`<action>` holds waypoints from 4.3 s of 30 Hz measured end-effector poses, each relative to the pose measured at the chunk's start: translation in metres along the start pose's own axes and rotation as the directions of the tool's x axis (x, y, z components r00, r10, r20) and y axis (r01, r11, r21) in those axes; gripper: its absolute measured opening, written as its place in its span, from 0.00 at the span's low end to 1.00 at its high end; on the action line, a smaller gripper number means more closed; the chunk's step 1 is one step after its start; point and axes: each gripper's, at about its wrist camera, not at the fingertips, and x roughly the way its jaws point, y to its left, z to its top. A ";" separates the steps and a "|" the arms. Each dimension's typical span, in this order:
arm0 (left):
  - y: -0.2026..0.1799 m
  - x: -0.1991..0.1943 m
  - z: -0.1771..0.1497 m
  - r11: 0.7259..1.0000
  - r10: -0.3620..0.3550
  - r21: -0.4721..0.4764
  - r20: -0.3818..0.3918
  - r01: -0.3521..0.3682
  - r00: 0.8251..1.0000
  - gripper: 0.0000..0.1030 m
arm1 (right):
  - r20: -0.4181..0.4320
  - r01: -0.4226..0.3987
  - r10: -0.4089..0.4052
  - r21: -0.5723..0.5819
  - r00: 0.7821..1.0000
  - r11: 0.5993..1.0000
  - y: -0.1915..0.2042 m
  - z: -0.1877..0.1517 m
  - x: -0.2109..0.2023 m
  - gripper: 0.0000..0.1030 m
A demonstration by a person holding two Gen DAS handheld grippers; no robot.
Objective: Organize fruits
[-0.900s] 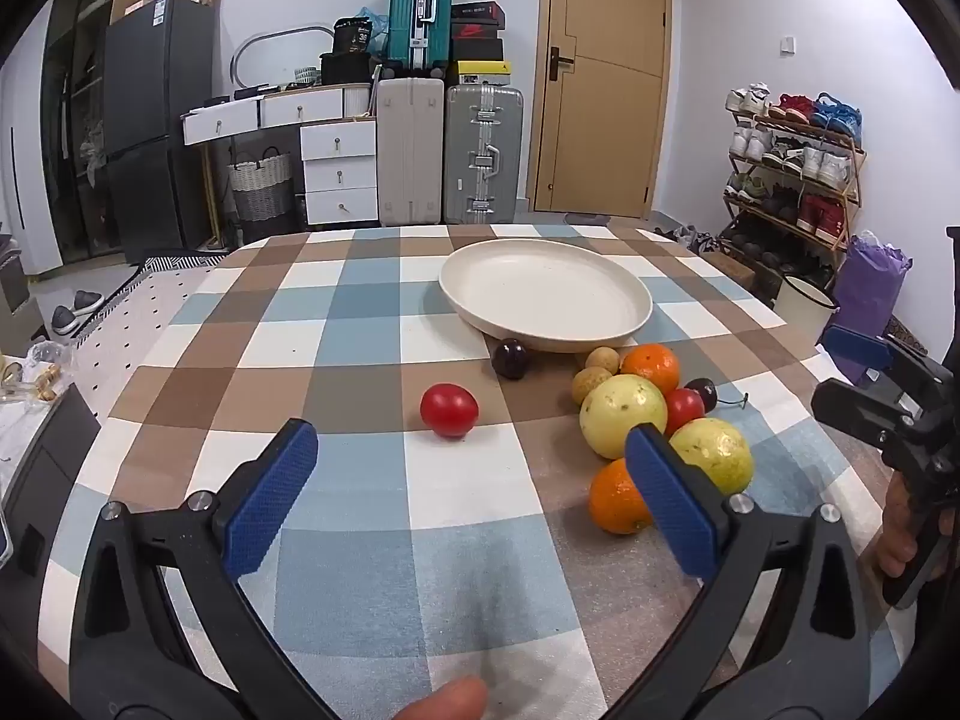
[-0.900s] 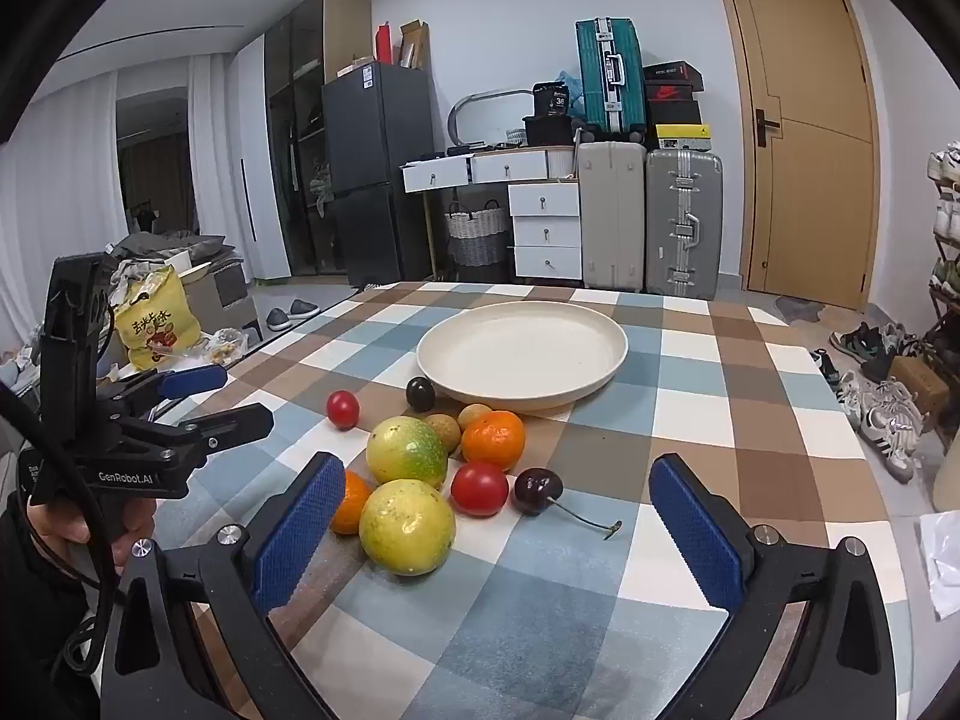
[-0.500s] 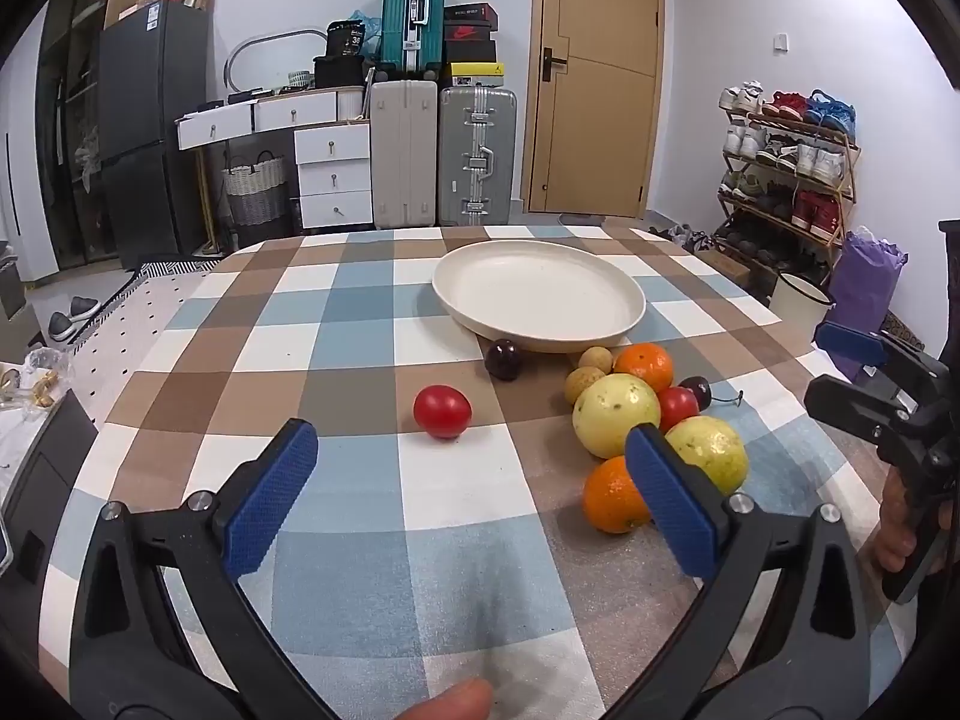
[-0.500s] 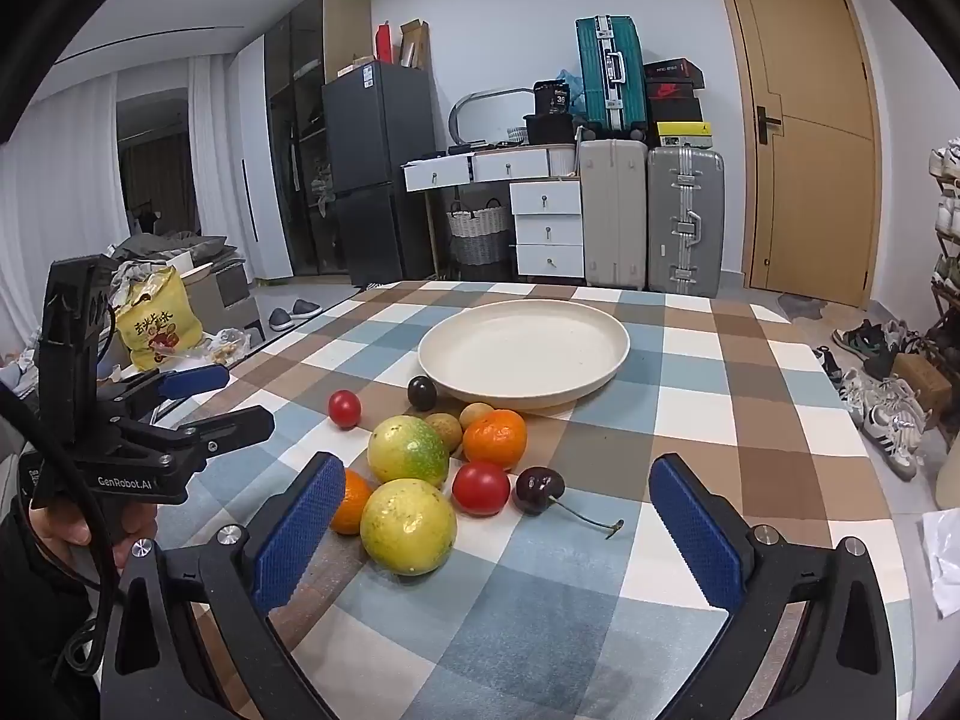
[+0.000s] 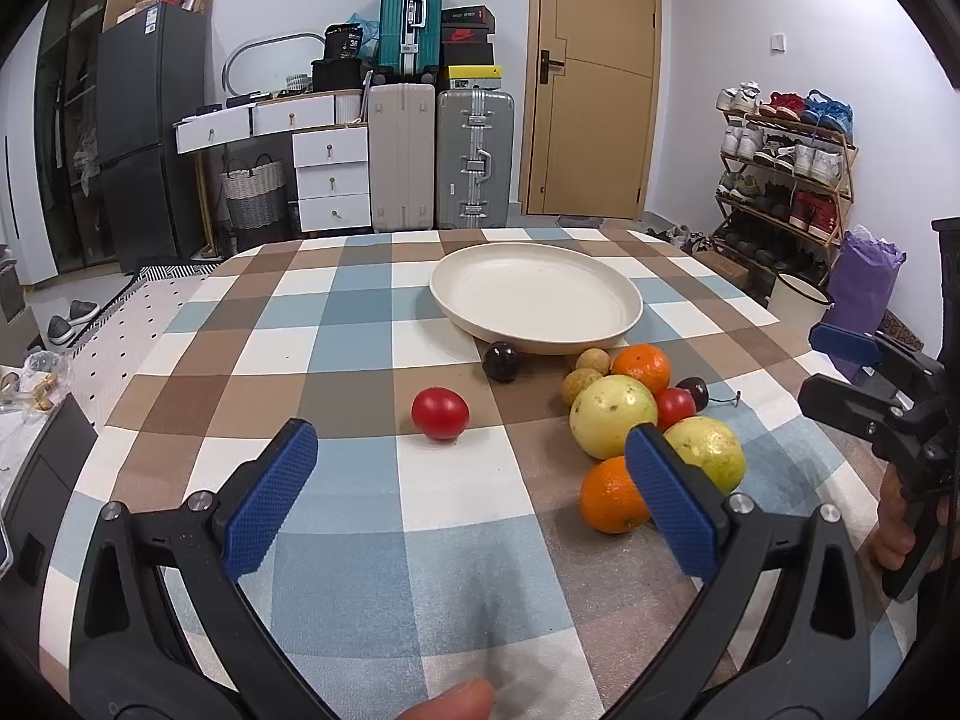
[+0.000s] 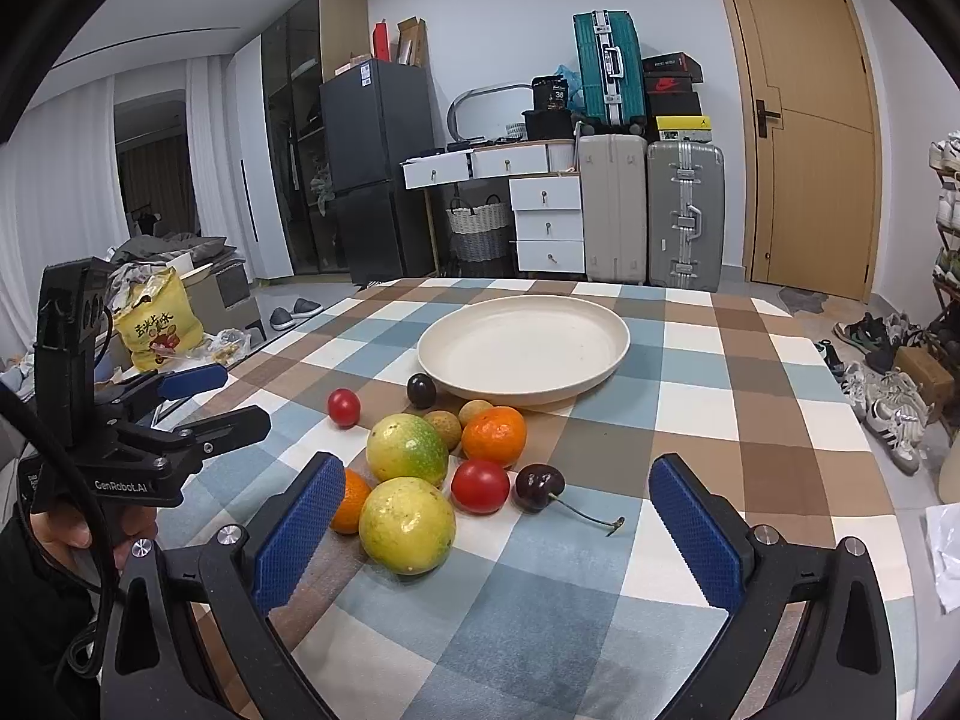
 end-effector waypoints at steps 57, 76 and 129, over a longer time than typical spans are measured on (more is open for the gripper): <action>0.006 0.004 -0.003 1.000 0.014 -0.008 -0.022 -0.014 1.000 0.99 | -0.076 0.074 -0.071 0.039 0.995 0.996 -0.007 0.002 0.013 1.00; -0.002 0.028 -0.005 1.000 -0.029 -0.012 -0.193 0.028 0.981 0.99 | -0.313 -0.032 0.048 0.055 0.948 0.998 0.006 -0.006 0.048 0.99; -0.040 0.044 -0.002 0.967 -0.251 -0.031 -0.289 0.253 0.924 0.36 | -0.269 -0.083 0.118 0.138 0.956 0.987 -0.011 -0.004 0.033 0.48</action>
